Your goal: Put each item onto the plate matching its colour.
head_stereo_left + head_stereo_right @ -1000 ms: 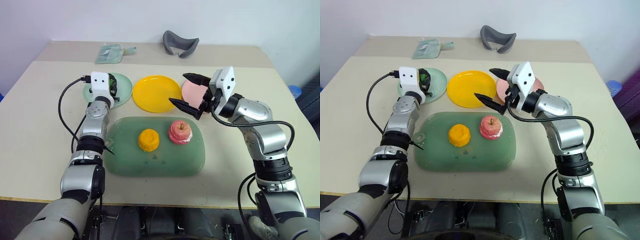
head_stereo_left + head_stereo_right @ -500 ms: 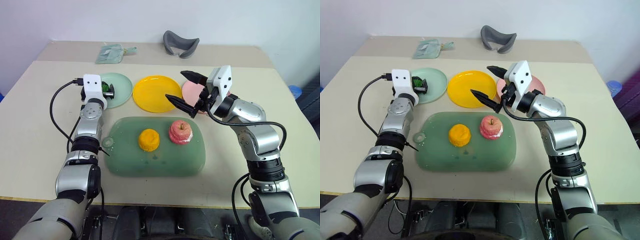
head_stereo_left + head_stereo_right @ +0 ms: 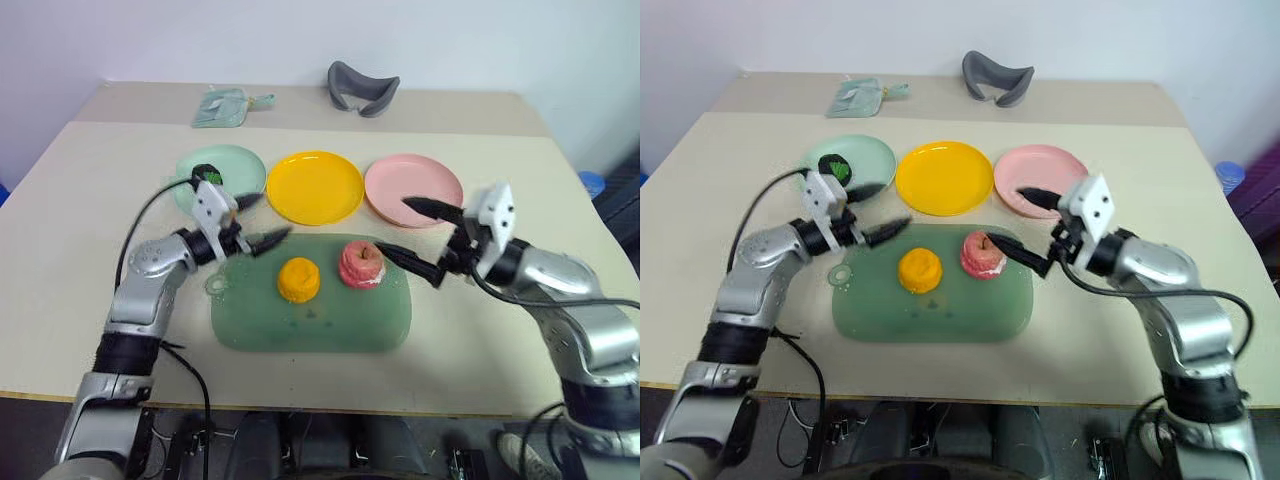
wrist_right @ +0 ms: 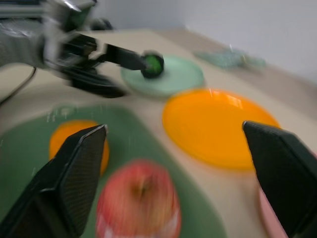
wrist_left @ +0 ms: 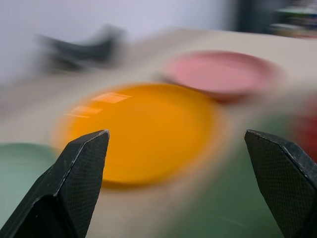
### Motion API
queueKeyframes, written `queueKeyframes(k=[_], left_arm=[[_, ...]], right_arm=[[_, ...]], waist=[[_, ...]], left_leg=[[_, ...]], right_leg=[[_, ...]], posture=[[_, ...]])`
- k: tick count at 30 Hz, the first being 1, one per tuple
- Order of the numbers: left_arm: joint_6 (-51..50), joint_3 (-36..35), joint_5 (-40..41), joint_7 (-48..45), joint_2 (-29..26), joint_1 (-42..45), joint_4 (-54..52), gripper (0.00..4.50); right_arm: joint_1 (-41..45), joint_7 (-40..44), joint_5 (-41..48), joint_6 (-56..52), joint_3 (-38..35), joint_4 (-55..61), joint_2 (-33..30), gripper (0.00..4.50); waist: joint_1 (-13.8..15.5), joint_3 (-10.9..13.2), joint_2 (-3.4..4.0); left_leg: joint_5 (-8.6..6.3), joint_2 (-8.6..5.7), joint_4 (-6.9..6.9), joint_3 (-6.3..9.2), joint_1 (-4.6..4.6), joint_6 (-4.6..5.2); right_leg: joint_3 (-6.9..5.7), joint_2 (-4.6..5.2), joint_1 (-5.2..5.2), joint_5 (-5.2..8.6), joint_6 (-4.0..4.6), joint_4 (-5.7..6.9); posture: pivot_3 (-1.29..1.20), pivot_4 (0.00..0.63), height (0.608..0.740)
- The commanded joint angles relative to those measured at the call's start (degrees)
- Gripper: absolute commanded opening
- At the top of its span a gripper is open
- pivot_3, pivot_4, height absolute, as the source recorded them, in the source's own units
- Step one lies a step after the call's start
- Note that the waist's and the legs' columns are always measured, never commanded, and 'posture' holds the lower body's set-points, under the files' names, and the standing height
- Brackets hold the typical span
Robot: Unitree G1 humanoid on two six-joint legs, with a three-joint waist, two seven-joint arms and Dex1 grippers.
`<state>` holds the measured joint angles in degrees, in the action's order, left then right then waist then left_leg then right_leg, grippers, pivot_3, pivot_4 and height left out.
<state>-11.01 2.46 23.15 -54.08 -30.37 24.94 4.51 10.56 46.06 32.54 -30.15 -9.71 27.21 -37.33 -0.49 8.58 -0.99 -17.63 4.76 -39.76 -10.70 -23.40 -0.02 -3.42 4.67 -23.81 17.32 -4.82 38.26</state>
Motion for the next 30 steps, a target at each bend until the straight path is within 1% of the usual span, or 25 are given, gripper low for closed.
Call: queueKeyframes(k=[1,5,11,15,20,21,23,24,25,26,28,30], left_arm=[[-4.1,1.7,3.1,-8.3,-3.3,1.1,-4.6,4.44],[-4.6,5.4,1.6,-15.4,-4.4,3.3,-2.3,4.44],[-3.8,8.2,0.1,-22.0,-4.8,5.4,1.2,4.44],[-0.6,9.5,-3.0,-23.3,-4.2,6.4,4.5,4.44],[4.5,10.5,-8.3,-21.3,-2.6,8.2,10.0,4.44],[5.1,10.4,-8.7,-21.5,-2.3,8.3,10.7,4.22],[5.9,10.1,-9.0,-21.3,-1.7,8.5,11.4,3.61],[6.0,9.6,-8.9,-20.6,-1.0,8.4,11.5,3.13],[6.1,9.2,-8.8,-20.1,-0.6,8.4,11.5,2.85],[6.3,8.1,-8.4,-17.8,0.8,8.6,11.7,2.74],[6.3,6.1,-8.1,-13.4,3.0,9.3,12.4,2.74],[2.1,3.8,-9.4,-5.1,5.1,11.9,14.1,2.74]], right_arm=[[-5.5,0.0,6.1,-4.3,-6.9,8.2,-3.3,4.5],[-13.6,-1.7,6.7,-5.5,-11.0,12.7,-4.9,4.5],[-17.8,-5.5,8.1,-6.3,-13.2,17.0,-4.4,4.5],[-19.3,-7.0,8.2,-5.9,-13.2,18.3,-4.0,4.5],[-19.9,-7.6,8.0,-5.0,-13.5,18.1,-4.1,4.5],[-19.9,-7.7,8.0,-4.8,-13.5,18.0,-4.2,4.5],[-19.9,-7.6,7.9,-4.3,-13.5,17.7,-4.2,4.5],[-19.9,-7.6,7.7,-4.0,-13.5,17.6,-4.2,4.5],[-20.0,-7.6,7.6,-3.9,-13.5,17.5,-4.2,4.5],[-19.8,-7.6,7.4,-3.6,-13.3,17.3,-4.3,4.5],[-19.4,-7.7,7.2,-3.3,-13.1,17.1,-4.4,4.5],[-18.5,-8.1,6.9,-3.0,-12.5,16.9,-4.5,4.5]], waist=[[-0.1,0.0,0.0],[0.0,0.0,-0.01],[0.0,0.0,-0.01],[0.1,0.0,-0.01],[0.7,0.0,-0.02],[0.9,0.0,-0.02],[1.1,0.0,-0.02],[1.1,0.0,-0.02],[1.2,0.0,-0.02],[1.3,0.0,-0.02],[1.4,0.0,-0.02],[1.4,0.0,-0.04]], left_leg=[[0.0,0.01,-0.01,0.02,0.06,-0.01],[-0.01,-0.01,0.02,0.11,0.19,0.0],[-0.01,-0.02,0.02,0.13,0.18,0.01],[-0.01,-0.02,0.02,0.14,0.17,0.02],[-0.03,-0.03,-0.02,0.15,0.16,0.05],[-0.03,-0.03,-0.02,0.16,0.15,0.06],[-0.05,-0.03,-0.02,0.15,0.16,0.08],[-0.05,-0.03,-0.03,0.15,0.15,0.09],[-0.06,-0.03,-0.05,0.15,0.15,0.1],[-0.06,-0.03,-0.07,0.16,0.14,0.11],[-0.1,-0.03,-0.15,0.2,0.09,0.18],[-0.13,-0.03,-0.2,0.22,0.06,0.22]], right_leg=[[0.0,-0.02,0.07,0.0,0.0,0.0],[-0.01,-0.03,0.26,0.0,0.01,-0.07],[-0.01,-0.04,0.24,0.0,0.01,-0.09],[0.0,-0.03,0.25,0.0,0.01,-0.1],[-0.01,-0.03,0.26,0.0,0.01,-0.11],[-0.01,-0.03,0.26,0.0,0.01,-0.12],[0.0,-0.03,0.26,0.0,0.01,-0.12],[0.0,-0.03,0.26,0.0,0.01,-0.12],[0.0,-0.02,0.27,0.0,0.01,-0.12],[-0.01,-0.02,0.27,0.0,0.01,-0.12],[-0.01,0.0,0.29,0.0,0.01,-0.12],[-0.01,0.0,0.29,-0.02,-0.02,-0.14]], posture=[[0.0,0.15,0.74],[0.0,0.15,0.74],[0.0,0.15,0.74],[0.0,0.15,0.74],[0.0,0.15,0.74],[0.0,0.15,0.74],[0.0,0.15,0.74],[0.0,0.15,0.74],[0.0,0.15,0.74],[0.0,0.15,0.74],[0.0,0.15,0.74],[0.0,0.15,0.74]])
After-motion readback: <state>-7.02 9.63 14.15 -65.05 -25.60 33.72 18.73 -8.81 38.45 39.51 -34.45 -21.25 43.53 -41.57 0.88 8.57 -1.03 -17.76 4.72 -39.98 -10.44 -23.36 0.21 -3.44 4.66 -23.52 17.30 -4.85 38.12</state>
